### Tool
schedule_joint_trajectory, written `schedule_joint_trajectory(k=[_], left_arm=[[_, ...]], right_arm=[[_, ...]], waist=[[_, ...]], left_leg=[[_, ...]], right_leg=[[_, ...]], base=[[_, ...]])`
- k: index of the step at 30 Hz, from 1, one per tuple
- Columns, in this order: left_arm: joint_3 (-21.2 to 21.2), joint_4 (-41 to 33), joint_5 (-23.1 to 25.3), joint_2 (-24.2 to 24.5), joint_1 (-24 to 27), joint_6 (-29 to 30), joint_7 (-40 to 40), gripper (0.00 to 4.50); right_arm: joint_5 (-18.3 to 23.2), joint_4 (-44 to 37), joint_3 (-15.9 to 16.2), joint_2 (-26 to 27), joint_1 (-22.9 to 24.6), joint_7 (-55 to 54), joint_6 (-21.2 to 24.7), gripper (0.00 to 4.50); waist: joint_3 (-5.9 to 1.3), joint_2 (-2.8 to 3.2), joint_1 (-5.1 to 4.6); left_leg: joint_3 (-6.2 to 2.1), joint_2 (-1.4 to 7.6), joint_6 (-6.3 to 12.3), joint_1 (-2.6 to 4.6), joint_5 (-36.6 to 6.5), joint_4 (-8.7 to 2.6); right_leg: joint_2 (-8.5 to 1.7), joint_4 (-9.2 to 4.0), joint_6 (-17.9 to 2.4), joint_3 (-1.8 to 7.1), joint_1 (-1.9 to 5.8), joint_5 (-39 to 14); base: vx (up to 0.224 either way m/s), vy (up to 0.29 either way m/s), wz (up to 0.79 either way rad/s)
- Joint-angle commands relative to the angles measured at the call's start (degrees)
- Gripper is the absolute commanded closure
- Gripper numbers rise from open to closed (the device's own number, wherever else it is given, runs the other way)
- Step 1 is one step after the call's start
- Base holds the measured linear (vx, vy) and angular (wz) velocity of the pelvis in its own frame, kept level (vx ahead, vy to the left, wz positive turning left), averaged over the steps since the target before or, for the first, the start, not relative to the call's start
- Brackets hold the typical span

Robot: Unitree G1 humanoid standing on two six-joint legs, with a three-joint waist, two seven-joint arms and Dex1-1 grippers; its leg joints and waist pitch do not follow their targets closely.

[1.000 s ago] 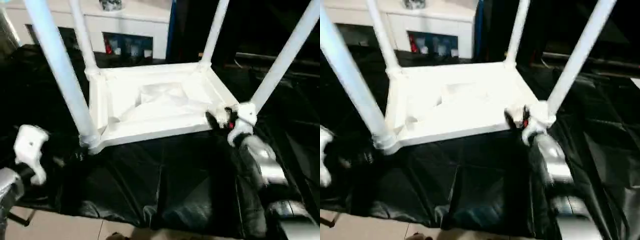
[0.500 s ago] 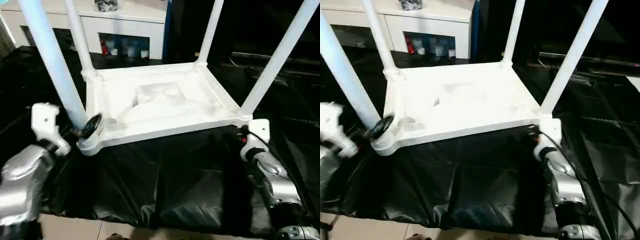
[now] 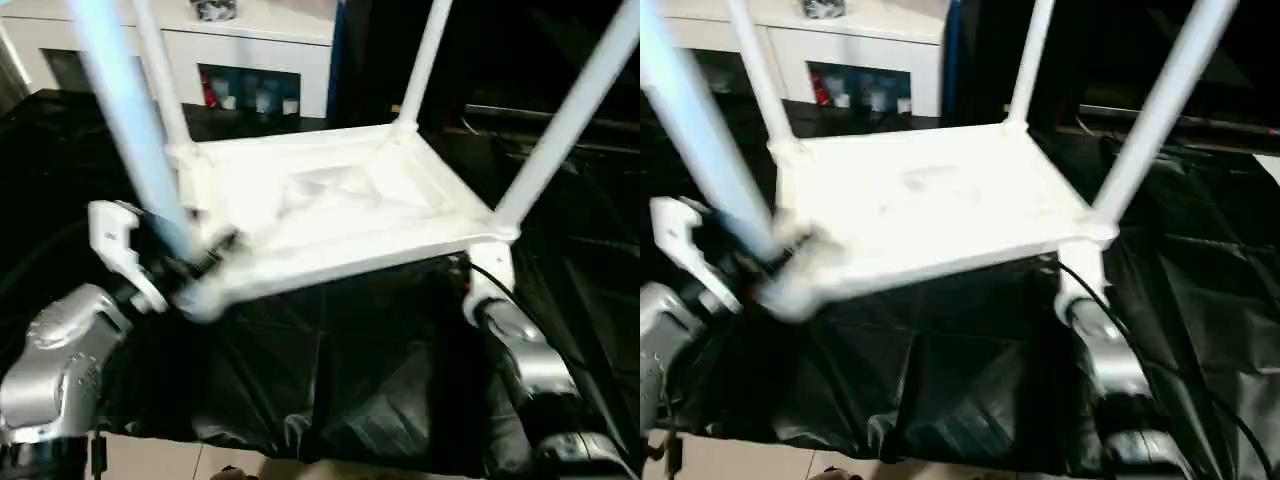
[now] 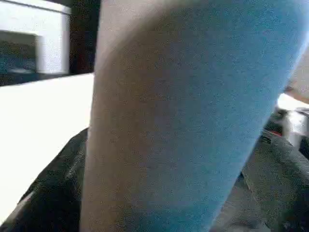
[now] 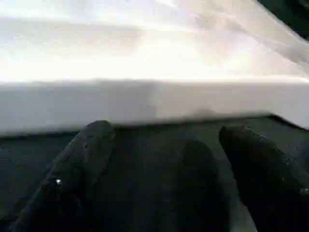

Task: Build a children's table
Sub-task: Rotate table base

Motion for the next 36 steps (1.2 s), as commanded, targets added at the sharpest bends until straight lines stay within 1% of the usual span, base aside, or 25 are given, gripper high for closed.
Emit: schedule_joint_trajectory(k=[1, 2, 3, 4, 5, 7, 8, 9, 10, 11, 12, 18, 19, 22, 23, 24, 25, 26, 27, 28, 29, 31, 33, 34, 36], left_arm=[[-1.63, -2.55, -1.97, 0.81, 0.55, 1.83, -2.09, 0.05], [-2.45, -4.81, -4.63, 1.44, 1.31, 4.34, -3.52, 0.05], [-2.94, -6.23, -6.21, 1.65, 1.66, 5.90, -4.09, 0.05], [-2.94, -6.23, -6.21, 1.65, 1.66, 5.90, -4.09, 0.05], [-3.93, -8.53, -8.06, 1.51, 1.96, 8.03, -4.57, 0.05], [-4.76, -9.58, -8.56, 1.28, 2.12, 8.82, -4.61, 0.05], [-6.78, -11.15, -8.88, 0.02, 2.27, 9.52, -3.90, 0.05], [-6.78, -11.15, -8.88, 0.02, 2.27, 9.52, -3.90, 0.05], [-8.03, -12.05, -9.56, -1.02, 2.31, 10.06, -3.27, 0.05], [-8.67, -12.62, -10.12, -1.55, 2.52, 10.35, -3.06, 0.05], [-9.28, -13.08, -10.57, -2.00, 2.69, 10.67, -2.94, 0.05], [-11.93, -15.06, -12.89, -4.39, 2.52, 12.71, -1.88, 0.05], [-12.39, -15.16, -13.26, -5.01, 2.16, 13.09, -1.82, 0.05], [-13.72, -15.07, -13.15, -6.39, 1.14, 13.24, -1.09, 0.05], [-14.10, -14.94, -13.00, -6.68, 0.92, 13.07, -1.03, 0.05], [-14.45, -14.81, -12.89, -6.93, 0.72, 12.92, -1.00, 0.05], [-15.08, -14.49, -12.98, -7.76, 0.28, 12.71, -0.97, 0.05], [-15.25, -14.37, -12.90, -8.02, 0.15, 12.66, -0.85, 0.05], [-15.43, -14.28, -12.85, -8.26, 0.01, 12.64, -0.74, 0.05], [-15.99, -14.21, -12.96, -8.62, -0.28, 12.76, -0.64, 0.05], [-16.29, -14.22, -13.05, -8.91, -0.44, 12.81, -0.52, 0.05], [-16.64, -14.44, -13.26, -9.31, -0.59, 13.03, -0.43, 0.05], [-16.87, -14.54, -13.38, -9.49, -0.72, 13.14, -0.43, 0.05], [-17.01, -14.66, -13.57, -9.67, -0.74, 13.20, -0.45, 0.05], [-17.06, -15.43, -14.13, -9.77, -0.23, 13.70, -0.34, 0.05]], right_arm=[[-0.49, 1.25, 0.32, -0.16, -0.80, 1.06, -0.47, 0.52], [-0.95, 2.37, 1.14, 0.19, -1.74, 1.76, -0.70, 0.52], [-1.15, 3.26, 1.65, 0.40, -2.39, 2.13, -1.02, 0.52], [-1.15, 3.26, 1.65, 0.40, -2.39, 2.13, -1.02, 0.52], [-1.18, 4.98, 2.26, 0.89, -3.62, 3.13, -1.74, 0.52], [-1.16, 5.20, 2.69, 1.36, -4.02, 3.81, -1.80, 0.52], [-1.63, 5.16, 4.18, 2.42, -4.47, 6.01, -1.95, 0.52], [-1.63, 5.16, 4.18, 2.42, -4.47, 6.01, -1.95, 0.52], [-1.94, 5.11, 5.18, 3.04, -4.65, 7.56, -2.15, 0.52], [-1.91, 4.94, 5.60, 3.39, -4.59, 8.40, -2.14, 0.52], [-1.96, 5.02, 6.01, 3.69, -4.67, 9.18, -2.18, 0.52], [-1.96, 6.28, 7.92, 4.67, -5.95, 13.29, -3.44, 0.52], [-1.96, 6.61, 8.00, 4.94, -6.27, 14.47, -3.88, 0.52], [-1.96, 6.86, 8.57, 5.41, -6.61, 17.26, -4.75, 0.52], [-1.90, 6.78, 8.87, 5.51, -6.55, 18.01, -4.94, 0.52], [-1.84, 6.71, 9.14, 5.61, -6.48, 18.72, -5.13, 0.52], [-1.22, 6.15, 9.78, 6.03, -6.18, 21.55, -5.63, 0.52], [-1.18, 5.98, 10.03, 6.09, -6.09, 22.21, -5.83, 0.52], [-1.12, 5.85, 10.27, 6.15, -6.02, 22.88, -6.04, 0.52], [-0.87, 5.79, 10.78, 6.36, -5.93, 24.62, -6.75, 0.52], [-0.50, 5.44, 10.97, 6.57, -5.77, 25.56, -6.59, 0.52], [-0.14, 4.87, 11.11, 6.90, -5.48, 27.38, -6.44, 0.52], [-0.04, 4.51, 11.24, 6.99, -5.32, 28.41, -6.40, 0.52], [-0.23, 4.32, 11.40, 6.99, -5.21, 28.78, -6.41, 0.52], [-1.76, 4.37, 11.46, 6.65, -4.97, 27.27, -7.00, 0.52]], waist=[[-3.66, 0.52, -0.11], [-3.65, 0.39, -0.18], [-3.69, 0.30, -0.25], [-3.64, 0.31, -0.33], [-3.64, -0.02, -0.52], [-3.56, 0.08, -0.66], [-3.57, -0.51, -0.99], [-3.59, -0.37, -0.96], [-3.58, -0.43, -1.01], [-3.63, -0.53, -1.10], [-3.58, -0.50, -1.07], [-3.63, -0.81, -2.03], [-3.61, -1.02, -2.21], [-3.65, -0.83, -2.20], [-3.59, -1.04, -2.26], [-3.63, -1.04, -2.30], [-3.60, -0.89, -2.37], [-3.63, -0.90, -2.44], [-3.59, -0.97, -2.55], [-3.58, -0.77, -2.64], [-3.53, -0.75, -2.77], [-3.54, -0.96, -3.01], [-3.56, -1.04, -3.18], [-3.54, -0.98, -3.17], [-3.54, -0.82, -3.13]], left_leg=[[-0.63, 1.50, -1.22, 1.23, -15.50, -4.29], [-0.55, 1.55, -1.32, 1.29, -15.38, -4.26], [-0.56, 1.49, -1.54, 1.24, -15.09, -4.23], [-0.55, 1.50, -1.70, 1.30, -15.29, -4.25], [-0.51, 1.56, -1.82, 1.35, -15.83, -4.24], [-0.57, 1.49, -1.97, 1.32, -16.61, -4.29], [-0.61, 1.58, -2.01, 1.04, -16.67, -4.35], [-0.69, 1.61, -1.99, 0.98, -16.57, -4.35], [-0.57, 1.59, -1.99, 1.05, -16.02, -4.24], [-0.58, 1.64, -2.07, 0.98, -15.88, -4.24], [-0.59, 1.65, -2.12, 0.99, -15.90, -4.24], [-0.66, 1.69, -2.25, 0.89, -16.49, -4.18], [-0.63, 1.68, -2.09, 0.82, -16.53, -4.15], [-0.59, 1.80, -1.95, 1.03, -16.02, -4.03], [-0.58, 1.77, -1.85, 0.87, -15.74, -4.09], [-0.58, 1.76, -1.81, 0.91, -15.64, -4.06], [-0.57, 1.78, -1.78, 0.98, -16.02, -4.04], [-0.57, 1.82, -1.79, 0.99, -16.10, -4.01], [-0.63, 1.84, -1.81, 0.84, -16.23, -4.07], [-0.72, 1.85, -2.00, 0.80, -16.44, -4.10], [-0.77, 1.87, -2.13, 0.84, -17.17, -4.13], [-0.83, 1.85, -2.21, 0.77, -17.65, -4.12], [-0.92, 1.85, -2.14, 0.61, -17.56, -4.11], [-0.96, 1.83, -2.10, 0.50, -17.50, -4.14], [-0.97, 1.85, -2.19, 0.62, -17.59, -4.11]], right_leg=[[-2.28, -3.83, -9.41, 1.91, 1.87, -13.84], [-2.24, -3.86, -9.38, 1.94, 1.79, -13.66], [-2.21, -3.64, -9.51, 1.92, 1.92, -13.32], [-2.20, -3.68, -9.58, 1.93, 1.84, -13.54], [-2.16, -3.72, -9.48, 1.93, 1.78, -14.14], [-2.14, -3.90, -9.21, 1.92, 1.76, -15.30], [-2.19, -3.88, -8.84, 1.94, 1.96, -15.73], [-2.29, -3.84, -8.68, 1.96, 2.04, -15.96], [-2.30, -3.98, -8.44, 2.04, 1.89, -15.94], [-2.32, -3.96, -8.48, 2.05, 1.99, -15.81], [-2.31, -3.95, -8.43, 2.05, 1.97, -15.89], [-2.18, -3.98, -8.63, 2.00, 2.06, -16.27], [-2.14, -4.02, -8.72, 2.00, 2.08, -16.48], [-2.15, -4.01, -9.12, 2.06, 1.99, -15.52], [-2.08, -3.94, -9.21, 2.02, 2.15, -15.07], [-2.08, -3.93, -9.19, 2.02, 2.16, -15.07], [-2.08, -3.99, -9.28, 2.03, 2.08, -15.35], [-2.08, -3.98, -9.37, 2.04, 2.11, -15.27], [-2.10, -3.98, -9.46, 2.02, 2.21, -15.42], [-2.14, -3.97, -9.44, 1.98, 2.26, -15.73], [-2.13, -4.07, -9.40, 1.95, 2.20, -16.40], [-2.13, -4.14, -9.37, 1.90, 2.27, -17.06], [-2.20, -4.14, -9.21, 1.88, 2.36, -17.56], [-2.24, -4.16, -9.11, 1.85, 2.44, -17.91], [-2.24, -4.26, -9.02, 1.84, 2.30, -18.17]], base=[[0.000, 0.000, 0.00], [0.000, 0.000, 0.00], [0.000, 0.000, 0.00], [0.000, 0.000, 0.00], [0.000, 0.000, 0.00], [0.000, 0.000, 0.00], [0.000, 0.000, 0.00], [0.000, 0.000, 0.00], [0.000, 0.000, 0.00], [0.000, 0.000, 0.00], [0.000, 0.000, 0.00], [0.000, 0.000, 0.00], [0.000, 0.000, 0.00], [0.000, 0.000, 0.00], [0.000, 0.000, 0.00], [0.000, 0.000, 0.00], [0.000, 0.000, 0.00], [0.000, 0.000, 0.00], [0.000, 0.000, 0.00], [0.000, 0.000, 0.00], [0.000, 0.000, 0.00], [0.000, 0.000, 0.00], [0.000, 0.000, 0.00], [0.000, 0.000, 0.00], [0.000, 0.000, 0.00]])
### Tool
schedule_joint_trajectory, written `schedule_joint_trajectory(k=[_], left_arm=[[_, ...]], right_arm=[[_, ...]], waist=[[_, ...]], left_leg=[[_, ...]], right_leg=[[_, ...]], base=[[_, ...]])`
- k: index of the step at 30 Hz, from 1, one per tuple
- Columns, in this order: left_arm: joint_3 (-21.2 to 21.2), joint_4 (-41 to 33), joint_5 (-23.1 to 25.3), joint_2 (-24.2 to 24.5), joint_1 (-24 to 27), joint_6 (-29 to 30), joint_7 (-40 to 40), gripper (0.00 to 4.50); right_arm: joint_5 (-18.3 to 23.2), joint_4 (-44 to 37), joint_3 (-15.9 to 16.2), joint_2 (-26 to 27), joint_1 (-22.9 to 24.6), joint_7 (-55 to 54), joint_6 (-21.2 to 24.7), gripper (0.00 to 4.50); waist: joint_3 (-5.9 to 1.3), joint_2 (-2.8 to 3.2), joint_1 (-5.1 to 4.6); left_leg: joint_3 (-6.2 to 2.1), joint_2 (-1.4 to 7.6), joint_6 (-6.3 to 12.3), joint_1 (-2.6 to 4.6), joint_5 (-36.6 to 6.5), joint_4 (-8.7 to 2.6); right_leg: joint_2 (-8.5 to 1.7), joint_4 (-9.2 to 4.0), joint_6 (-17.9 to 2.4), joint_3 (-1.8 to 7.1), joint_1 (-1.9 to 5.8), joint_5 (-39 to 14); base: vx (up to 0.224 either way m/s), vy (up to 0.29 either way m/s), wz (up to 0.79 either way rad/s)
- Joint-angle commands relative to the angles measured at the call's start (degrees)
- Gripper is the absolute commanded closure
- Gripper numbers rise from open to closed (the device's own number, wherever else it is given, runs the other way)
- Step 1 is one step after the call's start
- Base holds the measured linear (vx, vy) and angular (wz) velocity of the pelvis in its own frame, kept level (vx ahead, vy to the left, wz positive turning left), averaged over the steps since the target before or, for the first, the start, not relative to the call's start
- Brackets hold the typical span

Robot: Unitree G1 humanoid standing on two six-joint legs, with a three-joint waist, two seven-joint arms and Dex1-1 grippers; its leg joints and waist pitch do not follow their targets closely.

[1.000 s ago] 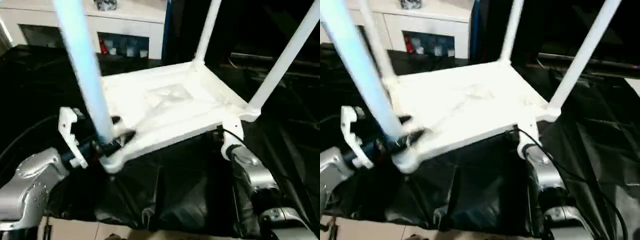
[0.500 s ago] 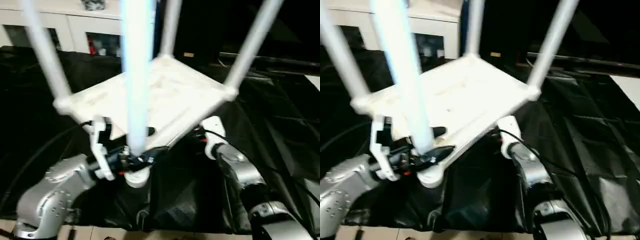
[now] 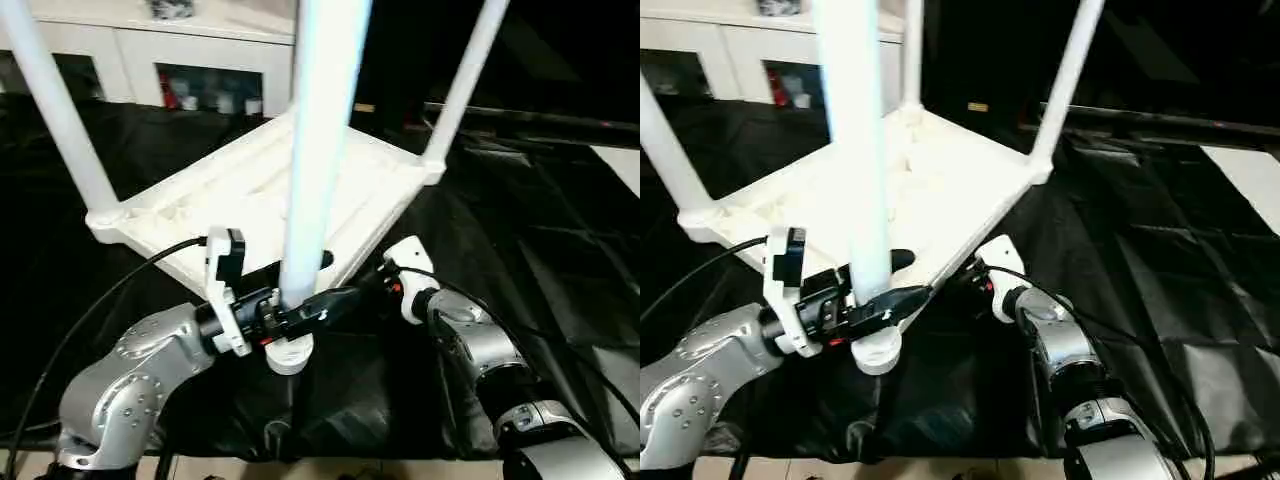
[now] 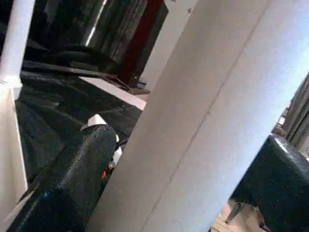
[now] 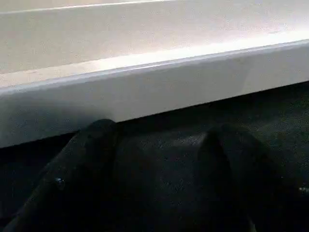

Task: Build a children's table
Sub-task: Rotate table base

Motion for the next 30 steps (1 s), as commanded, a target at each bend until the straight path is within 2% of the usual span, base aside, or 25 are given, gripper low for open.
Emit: schedule_joint_trajectory(k=[1, 2, 4, 5, 7, 8, 9, 11, 13, 16, 17, 20, 21, 22, 27, 28, 29, 30], left_arm=[[-4.40, -2.82, -2.52, -1.29, -0.88, 0.93, -0.60, 0.05], [-4.04, -3.29, -2.97, -1.04, -0.38, 1.28, -0.56, 0.05], [-3.16, -4.17, -4.05, -0.38, 0.63, 2.01, -0.62, 0.05], [-1.32, -5.88, -6.30, 1.19, 2.49, 3.42, -1.09, 0.05], [0.10, -7.03, -8.00, 2.53, 3.75, 4.53, -1.60, 0.05], [0.74, -7.48, -8.84, 3.17, 4.22, 5.13, -1.89, 0.05], [1.34, -7.93, -9.65, 3.74, 4.65, 5.63, -2.22, 0.05], [3.36, -8.86, -12.41, 5.59, 5.50, 7.37, -3.24, 0.05], [3.85, -9.07, -13.19, 6.19, 5.62, 7.95, -3.42, 0.05], [5.23, -9.41, -15.71, 7.97, 5.86, 9.05, -3.81, 0.05], [5.94, -9.70, -17.59, 8.70, 6.15, 9.61, -3.77, 0.05], [5.63, -9.82, -18.38, 8.17, 5.53, 9.81, -3.14, 0.05], [5.50, -9.79, -18.63, 7.96, 5.35, 9.85, -3.03, 0.05], [5.22, -9.71, -19.12, 7.26, 4.88, 9.89, -2.49, 0.05], [3.91, -9.66, -19.68, 6.62, 3.57, 10.07, -1.37, 0.05], [3.46, -9.38, -19.77, 6.51, 2.99, 10.07, -1.10, 0.05], [3.20, -9.21, -19.69, 6.42, 2.56, 10.15, -0.92, 0.05], [3.05, -9.15, -19.57, 6.43, 2.35, 10.17, -0.98, 0.05]], right_arm=[[-0.13, -2.57, 3.35, 2.60, -0.32, 1.73, -2.06, 0.52], [-0.43, -2.49, 3.12, 2.34, -0.26, 1.16, -2.28, 0.52], [-0.49, -2.59, 2.53, 1.78, -0.10, 0.68, -2.44, 0.52], [-0.33, -2.84, 1.09, 0.51, 0.17, -0.45, -2.70, 0.52], [-0.11, -2.99, -0.21, -0.64, 0.31, -1.24, -2.93, 0.52], [-0.01, -2.99, -0.86, -1.25, 0.32, -1.52, -3.07, 0.52], [0.10, -2.95, -1.50, -1.85, 0.34, -1.76, -3.18, 0.52], [0.36, -1.39, -3.41, -4.40, -0.28, -2.35, -3.61, 0.52], [0.34, -0.73, -3.93, -5.19, -0.56, -2.67, -3.75, 0.52], [0.21, 1.50, -5.02, -7.14, -1.72, -3.89, -4.00, 0.52], [0.05, 2.56, -5.12, -7.67, -2.21, -4.52, -4.07, 0.52], [-0.26, 3.78, -4.04, -6.50, -2.84, -3.82, -3.91, 0.52], [-0.34, 3.95, -3.64, -5.88, -2.90, -3.55, -3.81, 0.52], [-0.75, 4.25, -2.41, -4.45, -2.92, -2.66, -3.65, 0.52], [-2.00, 5.75, 0.75, 0.25, -3.54, -0.93, -4.36, 0.52], [-2.21, 6.98, 1.38, 2.39, -4.36, -1.26, -5.09, 0.52], [-2.15, 7.80, 1.46, 3.64, -4.98, -1.44, -5.58, 0.52], [-2.03, 8.11, 1.44, 4.25, -5.29, -1.43, -5.74, 0.52]], waist=[[-3.46, 0.86, 0.65], [-3.45, 1.17, 0.76], [-3.47, 1.00, 0.73], [-3.52, 0.73, 0.86], [-3.62, 0.69, 0.87], [-3.56, 0.75, 0.84], [-3.55, 0.75, 1.01], [-3.55, 0.66, 1.36], [-3.45, 0.64, 1.95], [-3.30, 0.55, 2.15], [-3.19, 0.55, 2.25], [-3.28, 0.50, 2.32], [-3.35, 0.70, 2.36], [-3.35, 0.83, 2.26], [-3.47, 0.80, 1.87], [-3.41, 0.40, 1.65], [-3.38, 0.25, 1.43], [-3.32, 0.44, 1.37]], left_leg=[[-0.96, 1.24, -2.11, 0.47, -17.93, -4.30], [-1.01, 1.25, -2.24, 0.56, -18.20, -4.31], [-0.94, 1.26, -2.20, 0.59, -18.37, -4.30], [-0.92, 1.23, -2.21, 0.57, -17.82, -4.23], [-0.92, 1.16, -1.91, 0.35, -16.46, -4.20], [-0.87, 1.17, -1.70, 0.44, -16.32, -4.21], [-0.69, 1.18, -1.52, 0.87, -16.38, -3.99], [-0.57, 1.18, -1.59, 0.99, -15.61, -3.95], [-0.42, 1.17, -1.71, 1.15, -15.25, -3.98], [-0.27, 0.98, -1.86, 1.25, -16.58, -3.87], [-0.31, 0.96, -2.28, 1.28, -17.68, -3.86], [-0.39, 0.92, -2.62, 1.20, -18.25, -3.84], [-0.44, 0.92, -2.68, 1.18, -18.04, -3.84], [-0.59, 0.97, -2.78, 0.95, -17.82, -4.00], [-0.78, 1.05, -2.93, 0.81, -17.62, -4.12], [-0.83, 1.06, -3.01, 0.61, -17.60, -4.17], [-1.00, 1.00, -3.24, 0.26, -17.45, -4.35], [-1.06, 1.01, -3.40, 0.32, -17.94, -4.36]], right_leg=[[-2.66, -4.33, -9.00, 1.95, 2.49, -18.22], [-2.68, -4.26, -9.20, 1.96, 2.44, -18.17], [-2.55, -4.22, -9.75, 2.03, 2.46, -17.31], [-2.52, -4.00, -9.96, 2.04, 2.55, -16.40], [-2.44, -3.75, -10.10, 2.06, 2.78, -15.05], [-2.38, -3.85, -10.17, 2.11, 2.65, -14.87], [-2.27, -3.93, -10.46, 2.17, 2.33, -14.76], [-2.07, -3.80, -10.62, 2.17, 2.33, -14.10], [-1.91, -3.71, -10.47, 2.17, 2.24, -13.64], [-1.84, -3.91, -9.75, 2.19, 2.06, -15.95], [-1.87, -4.17, -8.70, 2.22, 1.96, -18.57], [-1.87, -4.29, -8.12, 2.22, 1.94, -19.82], [-1.89, -4.20, -8.17, 2.23, 1.99, -19.40], [-1.93, -4.10, -8.34, 2.20, 2.13, -18.84], [-2.05, -3.85, -9.29, 2.18, 2.32, -17.33], [-2.09, -3.83, -9.08, 2.16, 2.50, -17.67], [-2.16, -3.77, -8.73, 2.05, 2.79, -18.62], [-2.20, -3.76, -8.39, 2.03, 2.66, -19.67]], base=[[0.000, 0.000, 0.00], [0.000, 0.000, 0.00], [0.000, 0.000, 0.00], [0.000, 0.000, 0.00], [0.000, 0.000, 0.00], [0.000, 0.000, 0.00], [0.000, 0.000, 0.00], [0.000, 0.000, 0.00], [0.000, 0.000, 0.00], [0.000, 0.000, 0.00], [0.000, 0.000, 0.00], [0.000, 0.000, 0.00], [0.000, 0.000, 0.00], [0.000, 0.000, 0.00], [0.000, 0.000, 0.00], [0.000, 0.000, 0.00], [0.000, 0.000, 0.00], [0.000, 0.000, 0.00]])
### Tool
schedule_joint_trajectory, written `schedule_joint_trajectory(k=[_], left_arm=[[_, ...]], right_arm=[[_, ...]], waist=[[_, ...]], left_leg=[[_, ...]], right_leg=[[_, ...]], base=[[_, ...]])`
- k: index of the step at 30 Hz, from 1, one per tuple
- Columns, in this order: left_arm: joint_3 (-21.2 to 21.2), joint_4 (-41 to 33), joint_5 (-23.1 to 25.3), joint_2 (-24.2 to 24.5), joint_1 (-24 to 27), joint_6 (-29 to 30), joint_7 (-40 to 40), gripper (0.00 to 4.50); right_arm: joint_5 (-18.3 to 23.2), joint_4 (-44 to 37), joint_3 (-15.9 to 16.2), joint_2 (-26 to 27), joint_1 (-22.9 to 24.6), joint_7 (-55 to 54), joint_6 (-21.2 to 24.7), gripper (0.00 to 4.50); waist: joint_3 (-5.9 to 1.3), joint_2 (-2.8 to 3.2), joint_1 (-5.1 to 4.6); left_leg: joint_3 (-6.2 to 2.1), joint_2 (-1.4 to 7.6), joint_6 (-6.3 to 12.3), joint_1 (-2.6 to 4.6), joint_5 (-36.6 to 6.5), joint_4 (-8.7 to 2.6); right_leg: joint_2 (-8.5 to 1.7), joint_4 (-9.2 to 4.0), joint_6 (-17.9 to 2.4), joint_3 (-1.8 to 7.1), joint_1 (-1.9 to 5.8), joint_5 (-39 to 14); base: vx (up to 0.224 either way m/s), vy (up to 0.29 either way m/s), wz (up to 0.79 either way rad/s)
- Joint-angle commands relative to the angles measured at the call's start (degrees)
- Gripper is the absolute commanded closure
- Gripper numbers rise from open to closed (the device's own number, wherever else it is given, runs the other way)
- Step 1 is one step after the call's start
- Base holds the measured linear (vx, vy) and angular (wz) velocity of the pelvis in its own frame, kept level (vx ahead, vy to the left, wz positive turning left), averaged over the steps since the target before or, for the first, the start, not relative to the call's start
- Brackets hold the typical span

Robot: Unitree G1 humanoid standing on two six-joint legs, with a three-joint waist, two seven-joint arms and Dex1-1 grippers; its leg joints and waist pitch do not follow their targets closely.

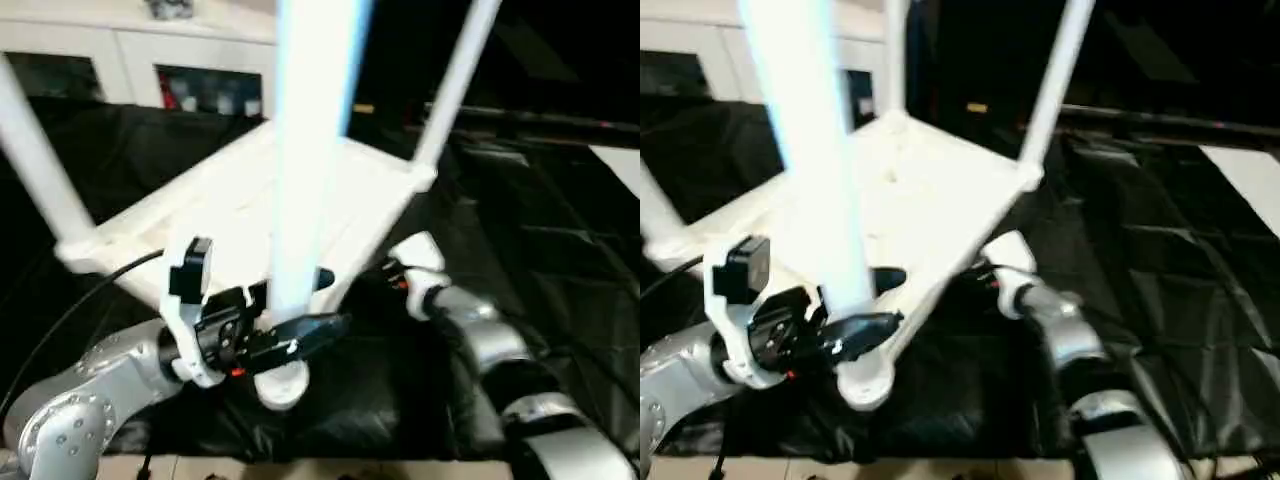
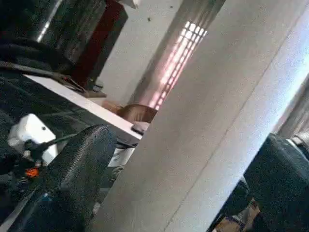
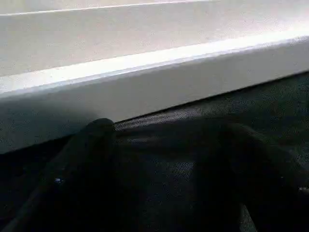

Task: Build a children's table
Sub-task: Rotate table base

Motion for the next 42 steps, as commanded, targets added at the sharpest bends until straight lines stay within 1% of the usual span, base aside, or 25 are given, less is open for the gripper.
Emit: schedule_joint_trajectory(k=[1, 5, 8, 13, 15, 17, 18, 19, 20, 22, 23, 24, 25, 26, 28, 29, 30, 32, 33, 34, 35, 38, 39, 40, 42], left_arm=[[-2.79, -0.87, -0.93, -0.44, -1.79, 0.87, -0.14, 0.05], [-4.13, -0.29, -0.19, -1.07, -3.42, 0.76, -0.14, 0.05], [-4.97, 0.22, 0.46, -1.63, -4.26, 0.09, 0.14, 0.05], [-8.55, 5.67, 9.08, -4.06, -7.94, -5.75, 1.15, 0.05], [-9.14, 7.88, 11.72, -4.73, -9.18, -7.79, 1.76, 0.05], [-9.54, 9.48, 13.07, -4.93, -10.19, -8.88, 1.81, 0.05], [-10.05, 10.92, 14.25, -5.31, -11.27, -9.98, 1.95, 0.05], [-10.55, 11.74, 15.28, -5.40, -11.90, -10.83, 2.10, 0.05], [-10.92, 12.81, 16.54, -5.70, -12.62, -11.92, 2.53, 0.05], [-11.24, 15.39, 19.40, -6.60, -14.06, -14.36, 4.00, 0.05], [-11.30, 19.04, 23.19, -7.10, -15.74, -17.28, 6.22, 0.05], [-11.30, 19.04, 23.19, -7.10, -15.74, -17.28, 6.22, 0.05], [-11.36, 20.21, 24.40, -7.18, -16.22, -18.24, 6.65, 0.05], [-11.88, 22.73, 27.23, -6.46, -16.93, -20.64, 6.48, 0.05], [-12.34, 24.46, 29.21, -5.58, -17.34, -22.15, 6.34, 0.05], [-12.26, 26.87, 30.77, -4.73, -17.82, -23.76, 6.09, 0.05], [-12.38, 29.98, 33.24, -2.91, -18.24, -26.68, 5.14, 0.05], [-12.40, 30.90, 33.92, -2.43, -18.33, -27.70, 4.50, 0.05], [-12.88, 31.49, 34.85, -1.60, -18.33, -28.46, 3.83, 0.05], [-13.63, 32.46, 36.04, -0.40, -18.29, -29.45, 2.39, 0.05], [-14.34, 33.58, 36.81, 0.60, -18.30, -30.20, 0.46, 0.05], [-17.50, 36.60, 39.41, 4.59, -18.80, -31.51, -5.65, 0.33], [-18.39, 37.45, 40.17, 5.70, -19.05, -31.77, -7.10, 0.33], [-19.54, 38.83, 41.07, 7.11, -19.59, -32.31, -9.11, 0.44], [-20.93, 41.09, 42.47, 8.71, -20.55, -33.08, -11.52, 0.65]], right_arm=[[0.30, 1.31, 2.35, 4.42, -2.25, 1.29, -1.66, 0.52], [0.03, 2.00, 3.57, 6.83, -3.19, 2.62, -3.07, 0.52], [-0.47, 2.38, 3.69, 7.24, -3.50, 2.69, -3.18, 0.52], [-1.18, 4.75, 2.14, 6.78, -5.00, 0.35, -4.43, 0.52], [-0.08, 4.35, 1.86, 6.27, -4.76, 2.93, -4.31, 0.52], [0.05, 3.30, 2.37, 5.78, -4.08, 4.71, -4.70, 0.52], [1.40, 1.95, 2.35, 5.80, -3.13, 8.31, -4.55, 0.52], [1.58, 1.34, 2.63, 5.74, -2.66, 9.64, -4.60, 0.52], [1.19, 1.12, 2.99, 5.57, -2.37, 9.74, -5.17, 0.52], [0.29, 1.75, 2.83, 5.34, -2.38, 7.75, -6.63, 0.52], [0.84, 2.72, 0.92, 4.60, -3.09, 4.94, -6.74, 0.52], [0.84, 2.72, 0.92, 4.60, -3.09, 4.94, -6.74, 0.52], [1.08, 3.07, 0.35, 4.34, -3.37, 4.29, -6.76, 0.52], [1.56, 3.19, -0.73, 3.21, -3.64, 3.62, -7.03, 0.52], [1.99, 2.83, -1.50, 2.14, -3.59, 3.55, -7.20, 0.52], [2.58, 1.84, -2.51, 0.40, -3.25, 4.01, -7.22, 0.52], [3.47, -0.42, -3.83, -2.51, -2.26, 5.71, -7.14, 0.52], [3.68, -1.21, -4.17, -3.32, -1.87, 6.43, -7.07, 0.52], [3.82, -2.33, -4.31, -4.22, -1.28, 7.37, -7.08, 0.52], [4.04, -4.08, -4.40, -5.53, -0.31, 8.87, -7.11, 0.52], [4.18, -5.66, -4.30, -6.66, 0.58, 10.22, -7.24, 0.52], [3.34, -11.42, -1.89, -10.90, 4.17, 15.69, -8.63, 0.52], [3.16, -12.98, -1.16, -12.10, 5.16, 17.37, -8.69, 0.52], [3.68, -15.38, -0.42, -13.78, 6.56, 20.29, -7.62, 0.52], [4.65, -18.64, 0.27, -15.82, 8.30, 24.27, -5.91, 0.52]], waist=[[-3.25, 0.82, 0.53], [-3.30, 0.55, 0.04], [-3.25, 0.46, 0.24], [-3.31, 0.59, 0.40], [-3.15, 1.02, 0.43], [-3.26, 0.74, 0.56], [-3.35, 0.96, 0.67], [-3.39, 0.84, 0.76], [-3.39, 1.21, 0.84], [-3.44, 1.02, 0.95], [-3.44, 1.41, 1.13], [-3.37, 1.24, 1.08], [-3.50, 1.25, 1.29], [-3.42, 1.51, 1.27], [-3.49, 1.32, 1.33], [-3.40, 1.88, 1.47], [-3.37, 1.73, 1.41], [-3.34, 1.61, 1.79], [-3.25, 1.69, 1.87], [-3.18, 2.19, 2.01], [-3.21, 2.11, 2.07], [-3.29, 2.38, 2.19], [-3.39, 2.34, 2.31], [-3.40, 2.79, 2.48], [-3.48, 2.83, 2.76]], left_leg=[[-0.77, 0.80, -3.09, 0.04, -18.74, -4.20], [-1.45, 0.78, -3.79, -0.35, -18.65, -4.42], [-1.21, 0.77, -3.45, 0.37, -18.89, -4.16], [-1.13, 0.83, -3.22, 0.64, -18.80, -4.13], [-1.16, 0.85, -3.12, 0.72, -19.57, -4.25], [-1.19, 0.79, -2.90, 0.72, -20.21, -4.19], [-1.24, 0.81, -2.85, 0.61, -19.52, -4.20], [-1.23, 0.90, -2.67, 0.62, -19.22, -4.19], [-1.36, 0.87, -2.58, 0.51, -18.76, -4.29], [-1.28, 0.97, -2.60, 0.73, -18.55, -4.21], [-1.33, 0.93, -2.75, 0.71, -18.27, -4.25], [-1.26, 0.86, -2.66, 0.71, -18.59, -4.27], [-1.21, 0.88, -2.73, 1.06, -19.07, -4.15], [-1.39, 0.75, -2.78, 0.68, -19.37, -4.27], [-1.41, 0.70, -2.36, 0.88, -20.03, -4.18], [-1.45, 0.72, -2.42, 0.97, -20.20, -4.16], [-1.31, 0.65, -2.26, 0.98, -20.33, -4.11], [-1.19, 0.47, -1.57, 1.00, -19.74, -3.96], [-1.16, 0.48, -1.56, 1.01, -19.61, -3.92], [-1.28, 0.36, -1.62, 0.76, -19.64, -3.99], [-1.34, 0.31, -1.31, 0.76, -19.73, -4.01], [-1.36, 0.48, -1.09, 0.99, -20.06, -4.02], [-1.40, 0.53, -0.82, 0.87, -19.53, -4.09], [-1.45, 0.57, -0.75, 0.89, -19.24, -4.16], [-1.28, 0.61, 0.09, 0.81, -18.25, -4.15]], right_leg=[[-2.98, -4.17, -7.63, 1.89, 2.59, -21.37], [-3.19, -4.27, -6.97, 1.54, 2.99, -22.30], [-2.98, -4.30, -8.04, 1.68, 2.39, -21.24], [-2.92, -4.31, -8.92, 1.70, 2.34, -19.50], [-2.84, -4.41, -8.91, 1.69, 2.27, -19.38], [-2.91, -4.55, -8.50, 1.68, 2.45, -20.38], [-2.99, -4.38, -8.70, 1.74, 2.57, -19.67], [-2.97, -4.35, -8.94, 1.74, 2.59, -18.90], [-2.96, -4.26, -9.23, 1.69, 2.75, -18.22], [-3.09, -4.42, -9.67, 1.68, 2.60, -18.09], [-3.11, -4.27, -10.12, 1.68, 2.70, -17.31], [-2.97, -4.55, -9.90, 1.64, 2.61, -17.86], [-3.03, -4.52, -10.04, 1.63, 2.50, -17.80], [-3.03, -4.41, -9.83, 1.53, 2.83, -18.52], [-3.11, -4.82, -9.09, 1.47, 2.64, -20.56], [-3.15, -4.71, -9.27, 1.51, 2.56, -20.79], [-3.00, -4.98, -9.17, 1.49, 2.47, -21.05], [-2.88, -5.08, -8.35, 1.50, 2.59, -22.27], [-2.92, -5.07, -8.28, 1.50, 2.48, -22.94], [-3.00, -5.30, -7.66, 1.38, 2.69, -24.72], [-2.98, -5.64, -6.64, 1.29, 2.62, -26.23], [-3.02, -5.67, -6.91, 1.30, 2.33, -26.19], [-2.96, -5.40, -7.53, 1.31, 2.49, -24.77], [-2.98, -5.31, -8.02, 1.35, 2.55, -23.68], [-2.86, -4.94, -9.49, 1.49, 2.73, -20.23]], base=[[0.000, 0.000, 0.00], [0.000, 0.000, 0.00], [0.000, 0.000, 0.00], [0.000, 0.000, 0.00], [0.000, 0.000, 0.00], [0.000, 0.000, 0.00], [0.000, 0.000, 0.00], [0.000, 0.000, 0.00], [0.000, 0.000, 0.00], [0.000, 0.000, 0.00], [0.000, 0.000, 0.00], [0.000, 0.000, 0.00], [0.000, 0.000, 0.00], [0.000, 0.000, 0.00], [0.000, 0.000, 0.00], [0.000, 0.000, 0.00], [0.000, 0.000, 0.00], [0.000, 0.000, 0.00], [0.000, 0.000, 0.00], [0.000, 0.000, 0.00], [0.000, 0.000, 0.00], [0.000, 0.000, 0.00], [0.000, 0.000, 0.00], [0.000, 0.000, 0.00], [0.000, 0.000, 0.00]])
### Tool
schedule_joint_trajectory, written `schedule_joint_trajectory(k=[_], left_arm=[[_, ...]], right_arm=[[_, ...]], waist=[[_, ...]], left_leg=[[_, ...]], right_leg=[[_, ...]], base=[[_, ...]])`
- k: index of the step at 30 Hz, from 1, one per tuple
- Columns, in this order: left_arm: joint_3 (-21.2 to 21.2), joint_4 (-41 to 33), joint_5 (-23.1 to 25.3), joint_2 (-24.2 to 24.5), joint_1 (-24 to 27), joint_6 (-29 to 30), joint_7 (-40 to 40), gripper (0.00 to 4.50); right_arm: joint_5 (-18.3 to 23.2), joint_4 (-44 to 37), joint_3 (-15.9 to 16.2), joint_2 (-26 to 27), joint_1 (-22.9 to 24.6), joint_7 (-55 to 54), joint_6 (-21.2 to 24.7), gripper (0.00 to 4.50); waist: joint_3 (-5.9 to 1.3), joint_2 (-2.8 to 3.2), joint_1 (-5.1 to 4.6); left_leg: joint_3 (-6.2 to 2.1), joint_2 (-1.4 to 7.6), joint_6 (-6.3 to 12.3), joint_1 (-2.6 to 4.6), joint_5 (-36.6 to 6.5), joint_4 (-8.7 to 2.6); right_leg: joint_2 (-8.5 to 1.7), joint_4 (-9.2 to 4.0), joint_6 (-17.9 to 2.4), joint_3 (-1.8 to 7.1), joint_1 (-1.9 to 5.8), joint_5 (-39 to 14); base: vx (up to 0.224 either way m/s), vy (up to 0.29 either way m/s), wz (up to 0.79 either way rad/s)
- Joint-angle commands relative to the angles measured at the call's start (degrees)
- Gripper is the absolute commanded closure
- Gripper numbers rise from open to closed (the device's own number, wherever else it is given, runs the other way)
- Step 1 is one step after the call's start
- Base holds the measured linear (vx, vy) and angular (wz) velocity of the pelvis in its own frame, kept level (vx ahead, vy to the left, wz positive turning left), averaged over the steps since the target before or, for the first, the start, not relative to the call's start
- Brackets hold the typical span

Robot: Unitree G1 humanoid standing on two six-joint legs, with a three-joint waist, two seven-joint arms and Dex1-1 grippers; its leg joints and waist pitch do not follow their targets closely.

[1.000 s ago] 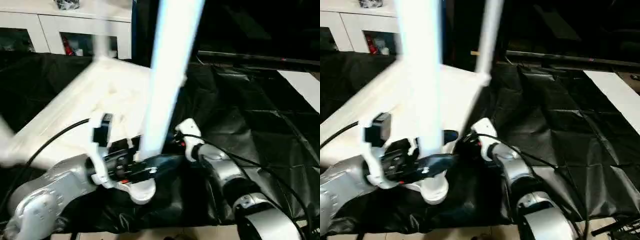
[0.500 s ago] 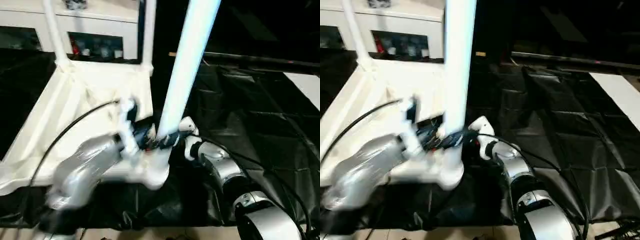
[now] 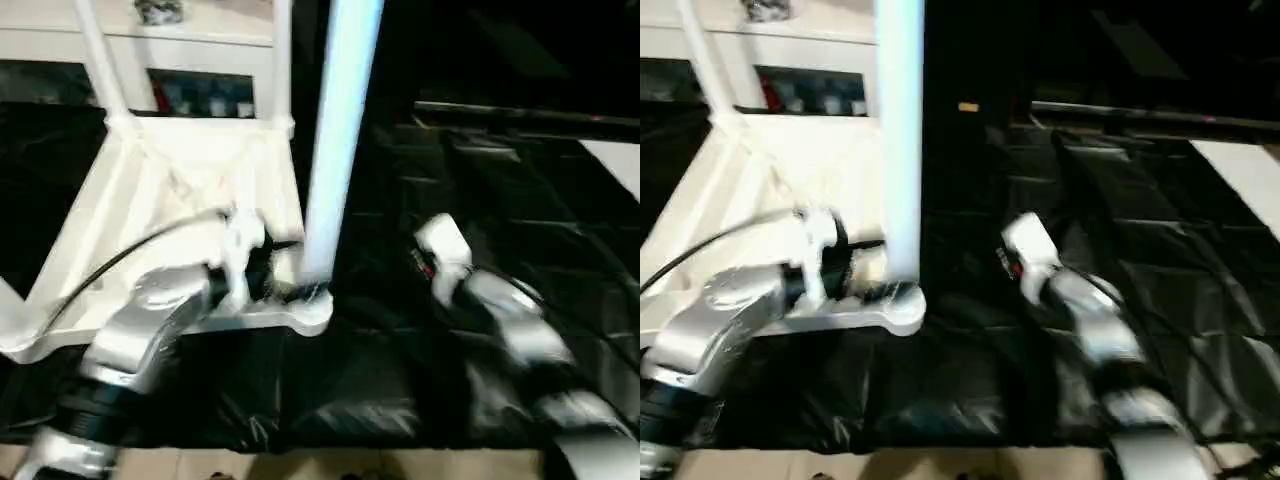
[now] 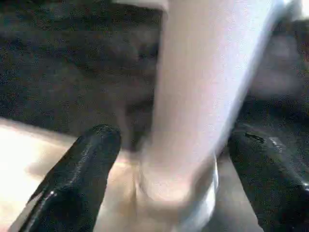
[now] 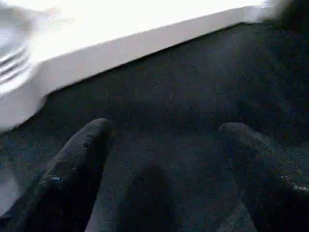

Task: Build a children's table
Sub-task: Rotate table base

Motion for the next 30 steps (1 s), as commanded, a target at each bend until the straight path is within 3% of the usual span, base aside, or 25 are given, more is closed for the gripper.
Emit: schedule_joint_trajectory(k=[1, 3, 6, 10, 14, 19, 20, 24, 25, 30], left_arm=[[-2.21, 1.76, 2.66, 0.87, -2.15, -2.05, -2.80, 0.73], [-3.38, 3.72, 4.53, 2.13, -3.06, -3.34, -4.89, 0.79], [-3.76, 5.98, 5.64, 2.75, -4.20, -4.48, -6.67, 1.10], [-4.02, 9.31, 6.63, 3.14, -5.72, -6.01, -8.40, 1.31], [-4.05, 10.70, 5.72, 4.22, -6.58, -3.90, -12.42, 1.69], [-4.03, 10.99, 5.92, 4.28, -6.57, -4.04, -12.84, 2.08], [-3.66, 11.76, 6.38, 4.82, -6.00, -5.06, -13.77, 2.08], [-3.38, 12.95, 7.16, 5.44, -5.67, -6.18, -14.18, 2.51], [-3.43, 13.98, 8.06, 5.73, -5.62, -6.92, -13.86, 2.53], [-3.51, 15.34, 8.95, 5.92, -5.79, -7.21, -14.09, 2.92]], right_arm=[[1.14, -4.48, 0.83, -1.80, 0.71, 3.99, 1.86, 0.52], [1.62, -7.58, 1.45, -3.39, 2.05, 6.36, 3.09, 0.52], [2.76, -11.08, 2.00, -4.94, 3.37, 8.96, 5.08, 0.52], [4.26, -15.28, 2.51, -6.76, 4.96, 11.64, 7.73, 0.52], [6.03, -19.79, 2.56, -8.20, 6.03, 14.23, 10.98, 0.52], [6.09, -20.30, 2.60, -8.35, 6.12, 14.42, 11.59, 0.52], [6.55, -22.54, 2.77, -8.70, 6.61, 14.58, 13.15, 0.52], [6.83, -23.99, 3.09, -8.99, 6.86, 14.92, 14.12, 0.52], [6.82, -24.27, 3.34, -9.09, 6.89, 15.08, 14.30, 0.52], [6.75, -24.32, 3.56, -8.99, 6.63, 15.16, 14.64, 0.52]], waist=[[-3.86, 0.83, 0.32], [-3.89, 1.16, 0.42], [-3.89, 1.13, 0.46], [-3.87, 0.93, 0.56], [-3.89, 1.28, 0.76], [-3.72, 1.30, 0.87], [-3.70, 0.95, 0.89], [-3.67, 0.95, 1.07], [-3.63, 0.69, 1.03], [-3.68, 0.86, 1.40]], left_leg=[[-0.10, 0.61, 1.22, 0.49, -17.45, -4.16], [-0.13, 0.77, 1.15, 0.55, -16.77, -4.15], [-0.05, 0.77, 0.97, 0.51, -16.61, -4.14], [-0.07, 0.71, 1.03, 0.44, -16.68, -4.14], [-0.17, 0.84, 0.89, 0.48, -16.69, -4.23], [-0.13, 0.82, 0.54, 0.73, -18.03, -4.15], [-0.13, 0.80, 0.62, 0.76, -18.12, -4.16], [-0.22, 0.87, 0.65, 0.79, -17.97, -4.24], [-0.20, 0.88, 0.65, 0.75, -17.95, -4.23], [-0.22, 0.93, 0.51, 0.77, -17.47, -4.25]], right_leg=[[-2.92, -4.92, -9.23, 2.05, 3.01, -20.17], [-3.07, -4.71, -10.10, 2.10, 3.05, -18.61], [-3.19, -4.59, -10.82, 2.10, 3.20, -17.93], [-3.20, -4.88, -10.31, 2.03, 3.27, -19.53], [-3.41, -4.86, -9.95, 2.03, 3.27, -20.62], [-3.41, -5.18, -9.69, 2.00, 2.91, -23.25], [-3.37, -5.30, -9.34, 1.95, 2.92, -23.96], [-3.46, -5.39, -7.96, 1.97, 2.79, -25.72], [-3.49, -5.44, -7.91, 1.98, 2.72, -26.03], [-3.64, -5.39, -7.81, 2.01, 2.69, -25.98]], base=[[0.000, 0.000, 0.00], [0.000, 0.000, 0.00], [0.000, 0.000, 0.00], [0.000, 0.000, 0.00], [0.000, 0.000, 0.00], [0.000, 0.000, 0.00], [0.000, 0.000, 0.00], [0.000, 0.000, 0.00], [0.000, 0.000, 0.00], [0.000, 0.000, 0.00]])
